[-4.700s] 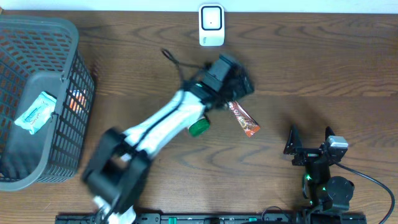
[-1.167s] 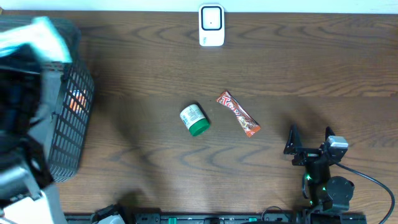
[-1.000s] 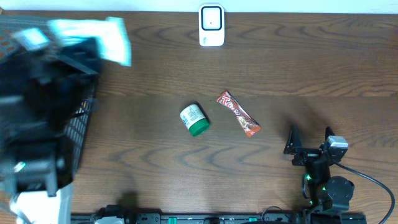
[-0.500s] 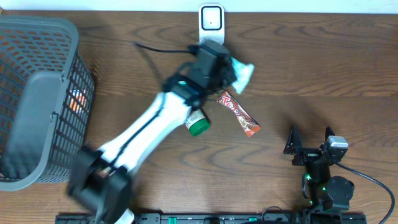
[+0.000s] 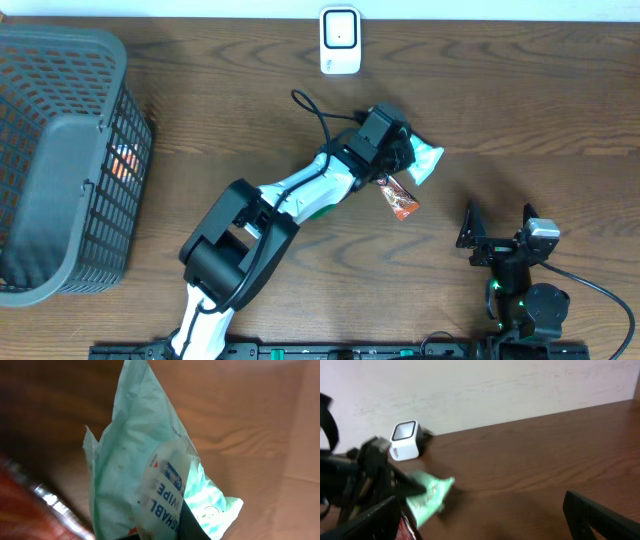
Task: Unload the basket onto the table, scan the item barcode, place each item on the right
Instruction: 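Carry the wipes pack out and drop it right of the bar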
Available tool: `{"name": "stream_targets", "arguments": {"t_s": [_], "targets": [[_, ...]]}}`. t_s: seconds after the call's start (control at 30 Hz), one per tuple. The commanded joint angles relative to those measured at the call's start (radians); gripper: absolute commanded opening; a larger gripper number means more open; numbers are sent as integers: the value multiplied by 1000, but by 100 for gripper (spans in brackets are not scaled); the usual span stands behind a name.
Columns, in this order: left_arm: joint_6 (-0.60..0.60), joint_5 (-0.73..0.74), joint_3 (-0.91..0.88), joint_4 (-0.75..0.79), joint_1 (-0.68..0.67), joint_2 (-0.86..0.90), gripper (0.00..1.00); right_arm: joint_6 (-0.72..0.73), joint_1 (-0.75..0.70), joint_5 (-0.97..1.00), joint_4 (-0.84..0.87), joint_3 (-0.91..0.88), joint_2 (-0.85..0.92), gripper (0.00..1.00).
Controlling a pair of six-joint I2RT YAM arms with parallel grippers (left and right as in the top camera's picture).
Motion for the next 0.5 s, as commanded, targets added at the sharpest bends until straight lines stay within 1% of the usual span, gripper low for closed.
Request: {"name": "stream_targets", "arguments": {"t_s": [0.0, 0.03, 0.13, 0.27, 0.37, 0.47], "targets": [[-9, 16, 7, -70, 5, 10, 7, -11, 7, 1, -2, -3, -5, 99], [-8, 16, 7, -134, 7, 10, 8, -11, 7, 1, -1, -3, -5, 99], [-4, 13, 7, -256, 15, 10, 8, -11, 7, 1, -1, -3, -5, 99], [-6, 14, 7, -372, 32, 9, 8, -11, 7, 1, -2, -3, -5, 99], [-6, 13, 7, -426, 39, 8, 8, -11, 7, 1, -2, -3, -5, 99], [-9, 14, 7, -415, 37, 8, 8, -11, 7, 1, -2, -3, -5, 99]]}}
